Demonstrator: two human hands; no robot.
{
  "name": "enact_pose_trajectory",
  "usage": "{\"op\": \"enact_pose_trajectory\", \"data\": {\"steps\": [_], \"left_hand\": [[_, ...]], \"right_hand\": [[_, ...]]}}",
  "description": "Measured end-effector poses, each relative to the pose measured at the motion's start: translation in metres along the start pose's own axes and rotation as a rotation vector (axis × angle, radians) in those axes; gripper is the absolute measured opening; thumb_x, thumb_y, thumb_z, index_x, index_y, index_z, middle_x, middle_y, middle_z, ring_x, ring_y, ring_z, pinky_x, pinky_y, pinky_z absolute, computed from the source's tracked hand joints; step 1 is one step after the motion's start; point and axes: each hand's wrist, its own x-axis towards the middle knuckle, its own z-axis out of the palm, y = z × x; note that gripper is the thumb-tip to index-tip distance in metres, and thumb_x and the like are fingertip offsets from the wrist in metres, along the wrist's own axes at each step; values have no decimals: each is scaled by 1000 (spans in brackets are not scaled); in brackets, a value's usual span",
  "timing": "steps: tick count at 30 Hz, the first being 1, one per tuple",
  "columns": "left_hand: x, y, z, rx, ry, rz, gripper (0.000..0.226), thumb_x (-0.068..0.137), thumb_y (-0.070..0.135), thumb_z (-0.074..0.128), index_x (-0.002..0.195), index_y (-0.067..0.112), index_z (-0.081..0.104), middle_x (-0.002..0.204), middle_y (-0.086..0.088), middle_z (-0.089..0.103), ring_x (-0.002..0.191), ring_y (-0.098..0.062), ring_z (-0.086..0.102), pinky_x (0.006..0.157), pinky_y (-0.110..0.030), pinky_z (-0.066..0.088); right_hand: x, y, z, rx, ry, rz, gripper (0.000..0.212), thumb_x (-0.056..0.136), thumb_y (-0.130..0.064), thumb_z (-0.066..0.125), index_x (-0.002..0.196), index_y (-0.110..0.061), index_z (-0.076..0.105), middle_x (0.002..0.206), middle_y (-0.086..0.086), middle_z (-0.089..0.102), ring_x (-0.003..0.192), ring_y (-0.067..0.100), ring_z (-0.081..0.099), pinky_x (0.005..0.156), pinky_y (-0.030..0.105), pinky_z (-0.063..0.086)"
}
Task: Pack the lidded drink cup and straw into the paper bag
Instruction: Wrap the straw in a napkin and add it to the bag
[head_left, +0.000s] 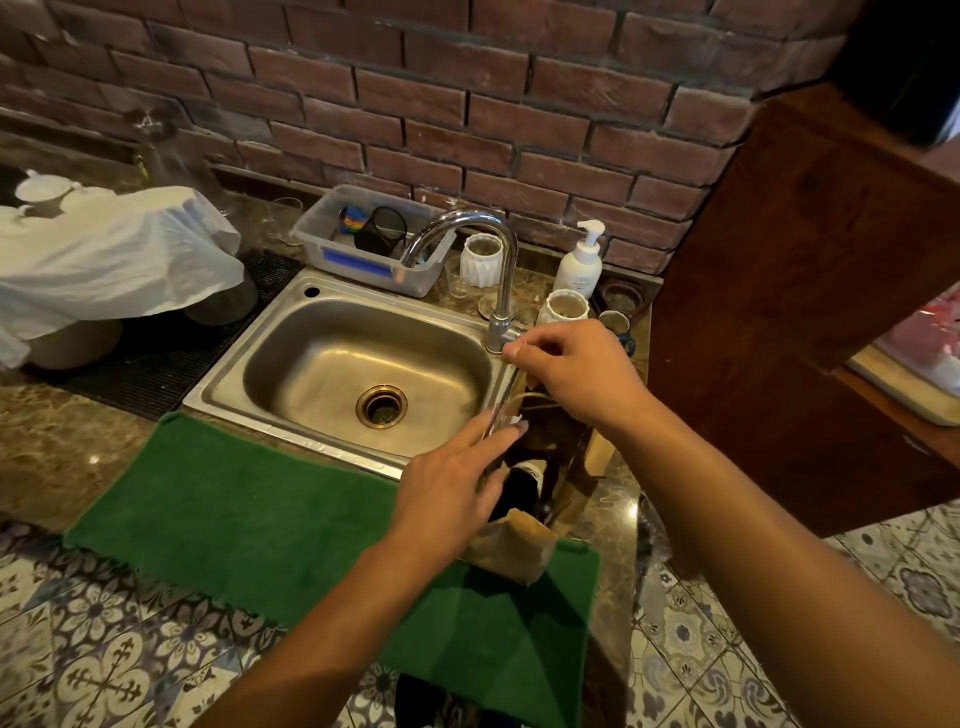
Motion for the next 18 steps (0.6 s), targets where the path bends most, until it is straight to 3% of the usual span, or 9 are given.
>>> {"op": "enact_pose_trajectory", "data": {"steps": [2, 6, 9, 12, 14, 16, 18], "left_hand": [[-1, -2, -1, -22, -2, -13, 53, 93, 29, 66, 140, 47, 51, 159, 16, 35, 76, 2, 53, 66, -17, 46], [-2, -4, -5, -35, -10, -40, 56, 93, 31, 66, 141, 53, 47, 160, 14, 33, 72, 0, 56, 72, -23, 55], [-2, -3, -6, -31, -43, -65, 59, 94, 38, 65, 144, 54, 39, 162, 17, 28, 88, -12, 68, 82, -26, 55], [-1, -4, -6, -110, -23, -69, 64, 92, 37, 67, 146, 52, 36, 154, 17, 42, 114, -12, 64, 97, -29, 54], [1, -5, -6, -156, -19, -74, 65, 92, 32, 68, 146, 50, 38, 142, 16, 56, 107, -6, 64, 92, -22, 52], [2, -5, -5, -156, -37, -97, 62, 93, 31, 67, 146, 50, 40, 133, 13, 64, 82, -1, 59, 78, -15, 46], [3, -4, -5, -174, -55, -105, 59, 94, 30, 66, 144, 50, 42, 129, 12, 67, 70, 1, 50, 72, -12, 42]], "right_hand": [[-2, -2, -3, 11, 54, 6, 22, 97, -36, 67, 91, -20, 80, 67, -8, 69, 56, -2, 59, 60, 19, 43], [-11, -6, -27, 119, 260, 19, 19, 97, -39, 65, 93, -25, 77, 71, -7, 72, 58, 0, 63, 56, 17, 49], [-20, -9, -51, 148, 476, -31, 18, 97, -40, 65, 99, -26, 76, 80, -10, 73, 70, 7, 69, 64, 22, 57], [-33, -12, -75, 76, 712, -132, 18, 98, -41, 64, 103, -26, 72, 83, -17, 69, 70, -2, 66, 63, 14, 53], [-42, -14, -91, 4, 803, -157, 16, 99, -42, 61, 102, -28, 68, 80, -19, 64, 70, -1, 64, 63, 16, 52], [-44, -14, -96, -109, 701, -127, 16, 99, -41, 61, 103, -28, 69, 79, -15, 64, 71, 7, 67, 64, 24, 55], [-41, -8, -84, -235, 476, -52, 20, 98, -40, 63, 103, -23, 73, 79, -11, 68, 69, 9, 68, 65, 30, 58]]}}
